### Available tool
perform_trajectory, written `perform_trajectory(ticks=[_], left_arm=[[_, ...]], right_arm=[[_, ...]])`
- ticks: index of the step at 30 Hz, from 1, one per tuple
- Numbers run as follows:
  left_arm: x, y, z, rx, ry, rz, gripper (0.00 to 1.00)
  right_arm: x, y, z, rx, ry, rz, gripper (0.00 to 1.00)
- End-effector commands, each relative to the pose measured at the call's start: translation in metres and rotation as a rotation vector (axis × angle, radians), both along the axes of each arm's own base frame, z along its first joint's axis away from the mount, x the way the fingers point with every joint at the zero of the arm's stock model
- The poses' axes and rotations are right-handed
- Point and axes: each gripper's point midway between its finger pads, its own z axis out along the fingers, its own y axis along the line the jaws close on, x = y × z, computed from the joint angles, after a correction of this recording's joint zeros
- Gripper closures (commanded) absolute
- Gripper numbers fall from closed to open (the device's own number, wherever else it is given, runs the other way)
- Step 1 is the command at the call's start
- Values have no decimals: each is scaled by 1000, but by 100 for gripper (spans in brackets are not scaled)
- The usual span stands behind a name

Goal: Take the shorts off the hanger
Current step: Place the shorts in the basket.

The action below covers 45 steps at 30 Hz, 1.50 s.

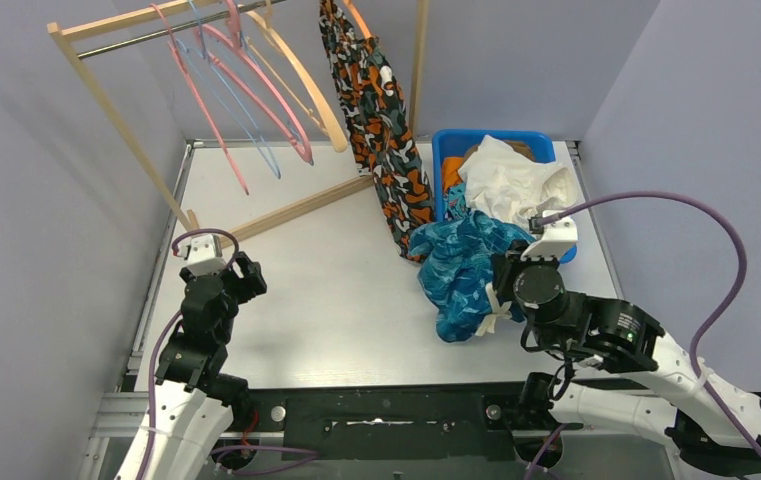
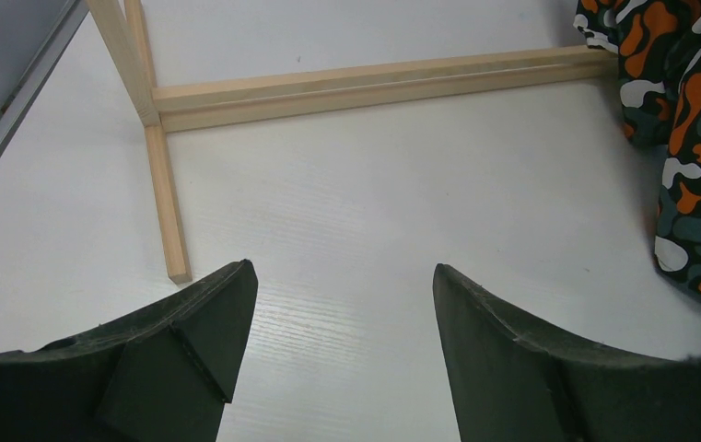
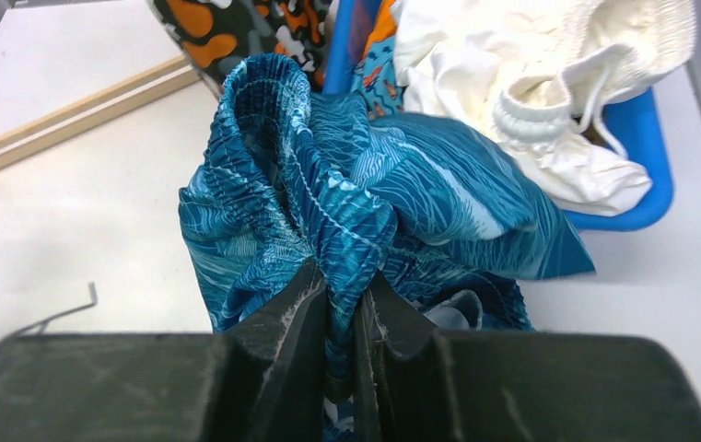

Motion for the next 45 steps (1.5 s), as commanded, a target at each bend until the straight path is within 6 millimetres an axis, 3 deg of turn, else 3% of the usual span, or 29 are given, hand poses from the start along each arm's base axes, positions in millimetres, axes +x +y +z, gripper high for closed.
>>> perform_trajectory(ticks=[1,11,15,19,22,23,26,28,30,32,34,37,39,40,42,45], left_arm=[[6,-2,29,-22,-77,-6,30],[4,0,30,-24,-85,4,30],[4,-1,30,-24,-84,3,30],[3,0,31,-28,-86,10,30],[2,2,31,-28,-90,16,30],[2,2,32,-28,-92,17,30],[2,3,32,-30,-95,23,30],[1,4,33,-29,-98,26,30],[1,4,33,-30,-98,27,30],[1,3,33,-28,-99,20,30],[2,2,32,-28,-96,17,30],[3,1,32,-28,-92,14,30],[3,2,31,-27,-91,16,30],[3,1,31,-27,-90,14,30],[3,1,31,-28,-89,11,30],[3,0,30,-29,-86,4,30]], right_arm=[[7,-18,34,-2,-79,-84,100],[46,-24,91,-263,-208,-207,100],[86,-36,102,-234,-209,-207,100],[131,-61,118,-192,-186,-228,100],[163,-72,148,-183,-206,-204,100],[167,-84,174,-179,-247,-230,100],[184,-100,206,-153,-298,-241,99],[191,-94,220,-115,-332,-189,98],[202,-88,220,-103,-334,-169,98],[215,-87,205,-98,-295,-166,98],[229,-84,175,-97,-225,-153,98],[255,-69,91,-56,-48,-60,97],[265,-64,23,4,99,-34,98],[265,-67,-18,10,182,-56,100],[267,-85,-80,5,285,-162,100],[262,-100,-155,6,453,-237,100]])
